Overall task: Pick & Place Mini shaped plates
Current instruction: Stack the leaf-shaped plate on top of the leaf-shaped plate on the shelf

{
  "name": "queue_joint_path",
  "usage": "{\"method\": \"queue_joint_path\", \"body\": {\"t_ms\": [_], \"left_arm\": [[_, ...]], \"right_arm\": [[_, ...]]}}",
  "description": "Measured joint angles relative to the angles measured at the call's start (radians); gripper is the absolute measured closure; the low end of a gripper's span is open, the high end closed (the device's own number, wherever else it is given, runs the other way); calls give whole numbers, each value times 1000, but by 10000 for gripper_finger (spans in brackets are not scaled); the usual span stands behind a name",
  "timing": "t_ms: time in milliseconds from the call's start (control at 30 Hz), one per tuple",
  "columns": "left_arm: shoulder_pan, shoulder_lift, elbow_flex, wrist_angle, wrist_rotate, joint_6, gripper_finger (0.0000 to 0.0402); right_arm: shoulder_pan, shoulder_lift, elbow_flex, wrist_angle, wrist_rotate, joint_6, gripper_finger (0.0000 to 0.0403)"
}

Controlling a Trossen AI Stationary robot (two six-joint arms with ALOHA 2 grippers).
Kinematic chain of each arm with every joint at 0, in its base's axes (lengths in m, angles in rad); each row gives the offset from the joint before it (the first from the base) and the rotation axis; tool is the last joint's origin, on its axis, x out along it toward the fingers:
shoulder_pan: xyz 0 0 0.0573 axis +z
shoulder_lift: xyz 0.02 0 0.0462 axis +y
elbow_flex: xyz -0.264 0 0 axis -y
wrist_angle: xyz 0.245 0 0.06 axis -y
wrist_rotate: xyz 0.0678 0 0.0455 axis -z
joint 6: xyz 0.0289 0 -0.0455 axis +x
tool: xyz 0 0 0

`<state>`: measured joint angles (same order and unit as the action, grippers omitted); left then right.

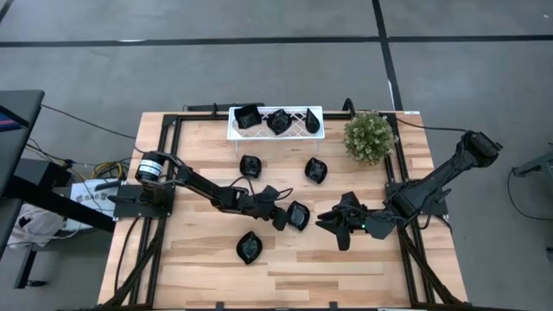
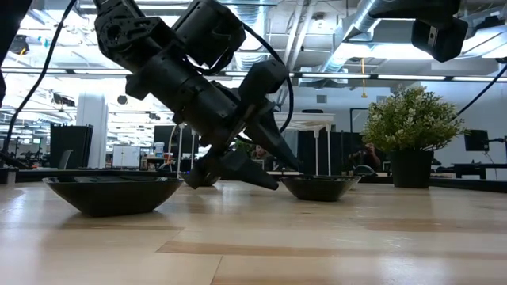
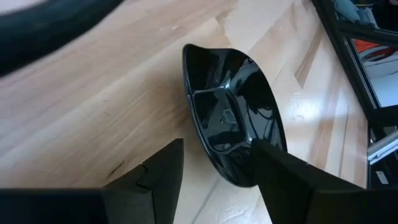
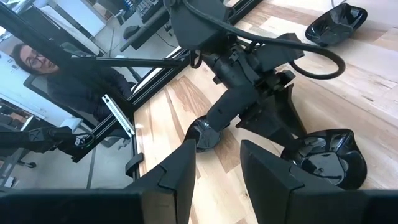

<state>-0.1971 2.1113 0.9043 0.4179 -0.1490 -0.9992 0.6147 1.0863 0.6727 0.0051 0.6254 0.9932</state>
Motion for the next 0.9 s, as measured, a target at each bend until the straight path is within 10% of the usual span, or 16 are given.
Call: {"method": "queue_joint_path", "body": {"t_ms": [900], "left_arm": [[-14,72,77,9,39,3,213]], "right_arm": [[0,0,0,-1,0,3,280]]}}
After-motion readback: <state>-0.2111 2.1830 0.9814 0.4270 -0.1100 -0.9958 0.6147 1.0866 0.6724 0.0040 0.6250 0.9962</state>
